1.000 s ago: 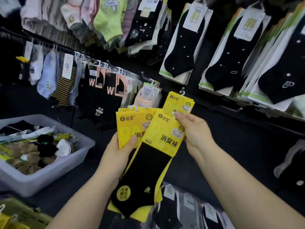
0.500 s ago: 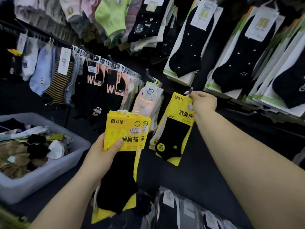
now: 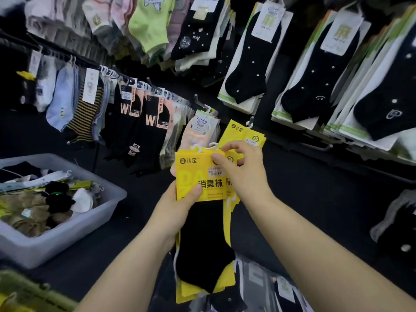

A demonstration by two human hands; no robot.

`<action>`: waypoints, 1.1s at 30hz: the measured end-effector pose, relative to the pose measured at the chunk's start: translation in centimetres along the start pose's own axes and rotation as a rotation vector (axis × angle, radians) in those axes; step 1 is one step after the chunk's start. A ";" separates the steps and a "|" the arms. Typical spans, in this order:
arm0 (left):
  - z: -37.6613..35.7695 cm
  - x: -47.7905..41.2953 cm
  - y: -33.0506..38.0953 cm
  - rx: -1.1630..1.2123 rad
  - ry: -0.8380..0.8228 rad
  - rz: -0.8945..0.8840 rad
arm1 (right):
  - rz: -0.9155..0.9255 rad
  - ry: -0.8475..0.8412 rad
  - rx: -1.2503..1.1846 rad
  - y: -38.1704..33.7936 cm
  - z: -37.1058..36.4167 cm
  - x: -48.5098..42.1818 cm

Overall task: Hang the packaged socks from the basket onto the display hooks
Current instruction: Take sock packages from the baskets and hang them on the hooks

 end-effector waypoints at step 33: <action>1.8 -1.6 -0.3 -0.043 0.291 -0.070 | -0.291 0.155 -0.401 5.1 5.0 -5.3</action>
Point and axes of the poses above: each hand's wrist, its own x-axis away from the middle knuckle, its own z-axis out of the back of the hand, y = z × x, the point moved 5 cm from there along -x, towards the middle knuckle, and after that the axes turned 10 degrees about x, right-handed, at the moved point
